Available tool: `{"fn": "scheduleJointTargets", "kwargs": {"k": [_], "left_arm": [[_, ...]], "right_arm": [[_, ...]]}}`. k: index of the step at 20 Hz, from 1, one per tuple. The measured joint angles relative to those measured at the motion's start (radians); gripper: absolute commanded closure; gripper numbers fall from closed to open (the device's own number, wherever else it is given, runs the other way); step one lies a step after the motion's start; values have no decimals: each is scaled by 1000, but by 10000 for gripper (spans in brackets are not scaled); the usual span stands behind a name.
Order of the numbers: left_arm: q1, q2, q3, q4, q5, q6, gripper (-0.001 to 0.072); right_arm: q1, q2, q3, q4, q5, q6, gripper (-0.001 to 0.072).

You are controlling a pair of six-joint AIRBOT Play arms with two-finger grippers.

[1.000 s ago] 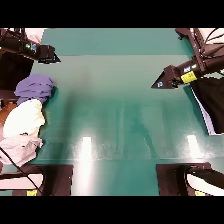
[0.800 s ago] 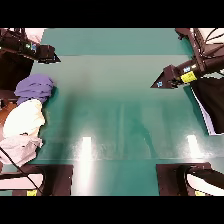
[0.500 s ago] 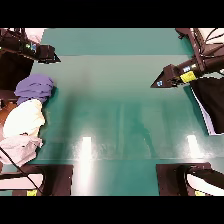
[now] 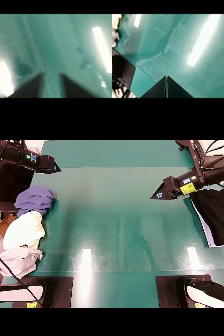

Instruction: Fold the shirts.

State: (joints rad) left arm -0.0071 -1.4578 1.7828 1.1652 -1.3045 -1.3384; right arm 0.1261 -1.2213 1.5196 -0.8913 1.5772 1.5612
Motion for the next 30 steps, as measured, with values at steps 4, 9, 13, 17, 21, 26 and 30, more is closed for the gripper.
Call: {"fn": "scheduleJointTargets", "kwargs": {"k": [4, 9, 13, 17, 21, 26, 30], "left_arm": [[6, -19, -88, 283, 24, -70, 96], [77, -46, -309, 500, 141, -135, 97], [105, -70, -398, 548, 255, -150, 273], [114, -78, -422, 561, 305, -166, 680], [100, -48, -344, 558, 260, -168, 681], [-5, 138, -90, 378, 157, 16, 680], [-115, 271, 61, 15, 50, 214, 680]], "right_arm": [[0, 0, 0, 0, -1, 0, 693], [0, 0, 0, 0, -5, 0, 693], [0, 0, 0, 0, -7, 0, 693], [1, 0, 0, 0, -7, 0, 693], [-1, 0, 23, 2, -13, 0, 693], [-36, 0, 176, 8, -40, 0, 693], [-80, 0, 312, 8, -52, 0, 693]]}}
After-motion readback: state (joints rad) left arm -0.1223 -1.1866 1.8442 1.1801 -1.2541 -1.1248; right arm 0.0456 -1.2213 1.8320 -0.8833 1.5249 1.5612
